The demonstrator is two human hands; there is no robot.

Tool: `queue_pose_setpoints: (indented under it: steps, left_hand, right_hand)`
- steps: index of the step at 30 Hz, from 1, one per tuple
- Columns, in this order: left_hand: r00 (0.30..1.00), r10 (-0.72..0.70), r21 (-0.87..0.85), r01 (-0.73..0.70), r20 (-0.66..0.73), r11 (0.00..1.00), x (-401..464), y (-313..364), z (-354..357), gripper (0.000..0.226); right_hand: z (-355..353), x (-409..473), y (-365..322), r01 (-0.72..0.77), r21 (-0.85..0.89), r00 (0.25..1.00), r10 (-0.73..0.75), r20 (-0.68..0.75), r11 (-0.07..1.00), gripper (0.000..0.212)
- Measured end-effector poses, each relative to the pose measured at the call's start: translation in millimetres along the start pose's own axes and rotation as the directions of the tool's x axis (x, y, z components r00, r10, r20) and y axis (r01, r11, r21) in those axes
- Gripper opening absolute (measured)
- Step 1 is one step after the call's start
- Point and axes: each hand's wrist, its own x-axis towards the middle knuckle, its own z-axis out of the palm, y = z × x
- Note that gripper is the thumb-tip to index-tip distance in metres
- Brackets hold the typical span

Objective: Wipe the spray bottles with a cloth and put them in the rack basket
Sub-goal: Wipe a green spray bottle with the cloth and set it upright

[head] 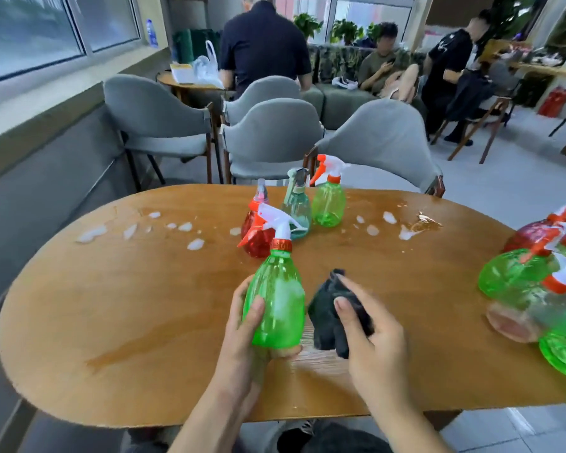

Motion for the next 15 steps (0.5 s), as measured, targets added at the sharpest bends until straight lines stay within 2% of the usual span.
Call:
queue_pose_setpoints:
  steps: [3, 5, 8, 11, 15]
  left_hand:
    - [0.997, 0.021, 0.016, -0.02, -0.079, 1.0, 3.8, -0.7, -3.9, 0.094]
    - [0.994, 0.051, 0.026, -0.049, -0.094, 0.998, 7.5, -7.5, -11.5, 0.093]
    - [0.994, 0.067, 0.038, -0.064, -0.091, 0.997, 9.3, -11.8, -14.6, 0.086]
    - [0.992, 0.087, 0.01, -0.087, -0.088, 0.996, 10.0, -15.1, -17.3, 0.07]
    - [0.991, 0.093, -0.023, -0.095, -0.092, 0.995, 9.8, -15.0, -19.5, 0.063]
  right_hand:
    - [1.9, 36.5, -9.4, 0.02, 0.075, 1.0, -0.022, 0.016, 0.997, 0.035]
    - [6.1, 58.5, -18.2, 0.157, -0.022, 0.984, -0.155, 0.091, 0.987, 0.031]
    - [21.4, 83.1, -18.1, 0.455, -0.196, 0.867, -0.381, 0.322, 0.869, 0.024]
    - [37.7, 94.7, -13.4, 0.594, -0.282, 0.765, -0.42, 0.489, 0.754, 0.021]
    - [42.0, 100.7, -15.5, 0.683, -0.354, 0.686, -0.396, 0.611, 0.639, 0.022]
